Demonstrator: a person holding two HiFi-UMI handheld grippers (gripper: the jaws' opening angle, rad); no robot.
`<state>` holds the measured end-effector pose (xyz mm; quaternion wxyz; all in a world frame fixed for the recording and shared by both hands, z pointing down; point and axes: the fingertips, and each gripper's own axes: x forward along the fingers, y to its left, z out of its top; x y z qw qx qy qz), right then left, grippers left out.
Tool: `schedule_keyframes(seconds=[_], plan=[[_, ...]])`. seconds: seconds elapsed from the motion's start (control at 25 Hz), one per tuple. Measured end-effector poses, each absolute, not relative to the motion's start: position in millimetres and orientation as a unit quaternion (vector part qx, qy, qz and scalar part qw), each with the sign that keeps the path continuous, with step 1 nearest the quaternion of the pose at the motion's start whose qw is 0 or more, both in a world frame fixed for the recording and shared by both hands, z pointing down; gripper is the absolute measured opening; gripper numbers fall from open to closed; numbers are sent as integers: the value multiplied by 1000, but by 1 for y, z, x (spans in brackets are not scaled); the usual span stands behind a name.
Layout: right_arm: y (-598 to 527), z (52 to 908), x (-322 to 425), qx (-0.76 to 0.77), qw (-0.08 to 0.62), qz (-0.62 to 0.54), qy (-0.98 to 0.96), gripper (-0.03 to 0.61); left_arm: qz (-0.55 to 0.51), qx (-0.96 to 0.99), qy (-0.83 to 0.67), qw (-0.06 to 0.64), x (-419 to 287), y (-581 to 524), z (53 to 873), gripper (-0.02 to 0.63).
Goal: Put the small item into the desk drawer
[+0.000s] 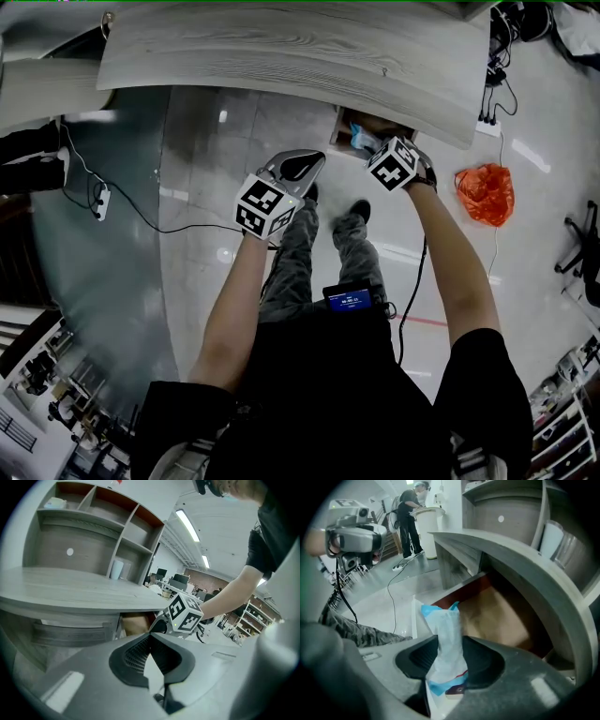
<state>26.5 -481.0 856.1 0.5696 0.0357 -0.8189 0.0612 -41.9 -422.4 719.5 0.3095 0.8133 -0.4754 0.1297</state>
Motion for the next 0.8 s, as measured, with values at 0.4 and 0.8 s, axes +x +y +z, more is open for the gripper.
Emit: schedule_keyframes(seconds=[0.4,0.8], plan=[[-481,838,27,46,554,70,-828,164,129,818,-472,302,-42,-422,709,1],[-471,786,33,53,523,64,-848,58,129,830,-461,287,-34,-422,682,2]])
